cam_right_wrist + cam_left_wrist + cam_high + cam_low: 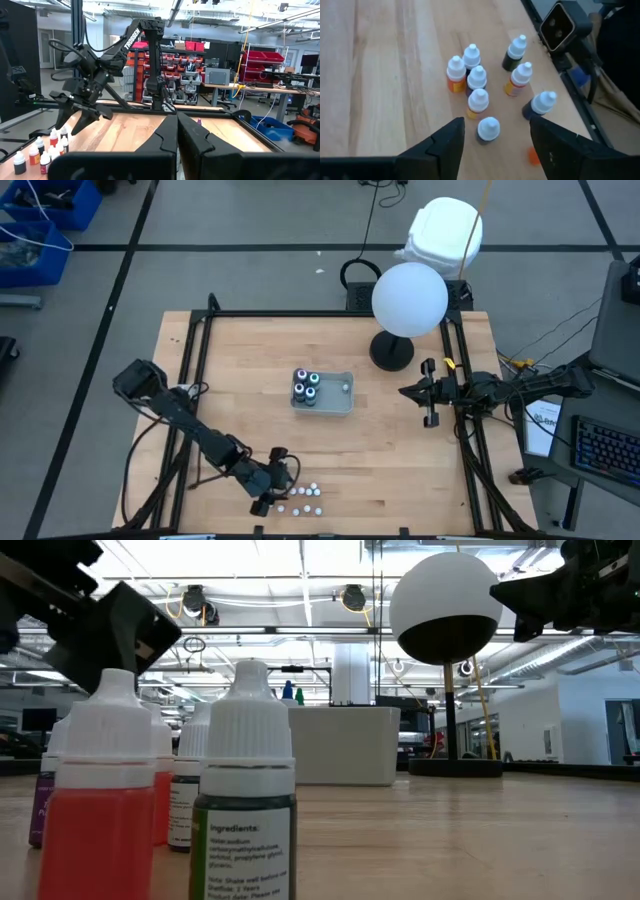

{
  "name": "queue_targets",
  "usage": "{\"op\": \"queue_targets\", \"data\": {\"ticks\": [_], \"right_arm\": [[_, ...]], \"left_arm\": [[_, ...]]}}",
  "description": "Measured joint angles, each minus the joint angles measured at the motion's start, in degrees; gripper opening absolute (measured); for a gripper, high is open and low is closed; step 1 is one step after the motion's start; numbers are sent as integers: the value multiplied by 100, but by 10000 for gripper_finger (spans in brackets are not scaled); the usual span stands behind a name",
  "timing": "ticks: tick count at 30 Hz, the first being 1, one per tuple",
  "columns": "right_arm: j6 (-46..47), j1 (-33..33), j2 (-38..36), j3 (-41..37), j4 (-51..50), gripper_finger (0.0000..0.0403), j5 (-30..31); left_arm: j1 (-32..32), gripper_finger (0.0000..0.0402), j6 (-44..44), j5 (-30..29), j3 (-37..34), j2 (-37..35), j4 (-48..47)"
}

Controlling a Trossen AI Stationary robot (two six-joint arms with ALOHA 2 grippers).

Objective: Pick & Place food coloring
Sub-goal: Put the small purple food coloring bottle into the gray bin

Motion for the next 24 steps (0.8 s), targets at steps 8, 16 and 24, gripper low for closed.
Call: {"op": "queue_targets", "data": {"ticks": [8, 16, 24], "right_arm": [[1, -1, 2, 0, -2, 0, 0], [2, 0, 1, 0, -2, 0, 0], [2, 0, 2, 0, -7, 0, 0]], "left_arm": [[109, 230, -116, 4, 3, 32, -39], [85, 230, -310, 27, 3, 99, 106], [79, 230, -300, 302, 3, 440, 321]]}}
